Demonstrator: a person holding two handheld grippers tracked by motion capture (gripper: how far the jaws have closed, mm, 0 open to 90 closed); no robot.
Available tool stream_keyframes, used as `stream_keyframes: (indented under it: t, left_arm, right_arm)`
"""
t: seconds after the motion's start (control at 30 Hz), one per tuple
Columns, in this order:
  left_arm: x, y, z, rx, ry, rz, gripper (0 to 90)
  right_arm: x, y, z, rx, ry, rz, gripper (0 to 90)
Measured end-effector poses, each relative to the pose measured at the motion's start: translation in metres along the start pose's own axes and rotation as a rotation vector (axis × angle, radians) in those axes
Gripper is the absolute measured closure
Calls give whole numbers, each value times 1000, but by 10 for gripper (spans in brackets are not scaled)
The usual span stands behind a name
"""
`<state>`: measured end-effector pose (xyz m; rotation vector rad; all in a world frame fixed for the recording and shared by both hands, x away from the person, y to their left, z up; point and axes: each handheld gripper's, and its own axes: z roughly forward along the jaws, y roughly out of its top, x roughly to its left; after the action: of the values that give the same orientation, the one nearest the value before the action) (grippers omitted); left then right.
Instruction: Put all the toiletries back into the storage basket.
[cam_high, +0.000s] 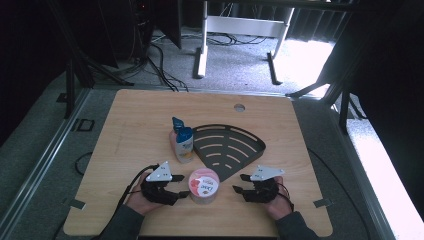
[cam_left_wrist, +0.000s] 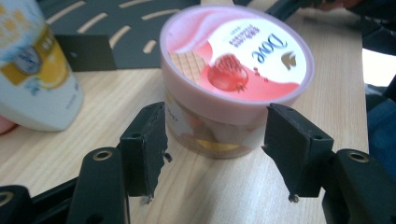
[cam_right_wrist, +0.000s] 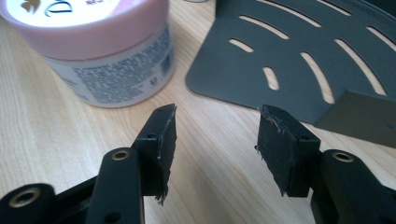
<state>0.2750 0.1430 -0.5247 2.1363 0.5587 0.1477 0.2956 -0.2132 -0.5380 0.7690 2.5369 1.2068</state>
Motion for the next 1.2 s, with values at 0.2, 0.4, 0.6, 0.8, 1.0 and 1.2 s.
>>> stream_keyframes:
  t: [0.2, 0.4, 0.6, 0.8, 1.0, 1.2]
  left_arm:
    - [-4, -1, 6, 31, -10, 19, 395]
    - [-7, -1, 11, 58, 2, 34, 381]
    - [-5, -2, 15, 68, -9, 17, 360]
    - [-7, -3, 18, 72, -18, 31, 359]
    - [-7, -3, 21, 74, -18, 36, 341]
    - [-7, -3, 23, 74, -9, 42, 331]
  right_arm:
    - [6, 10, 2, -15, 33, -39, 458]
    - [13, 17, 4, -21, 86, -79, 448]
    - [16, 24, 9, -28, 131, -102, 449]
    - [21, 30, 15, -29, 169, -128, 432]
    - [25, 31, 18, -15, 205, -163, 398]
    - [28, 31, 23, -4, 216, -192, 369]
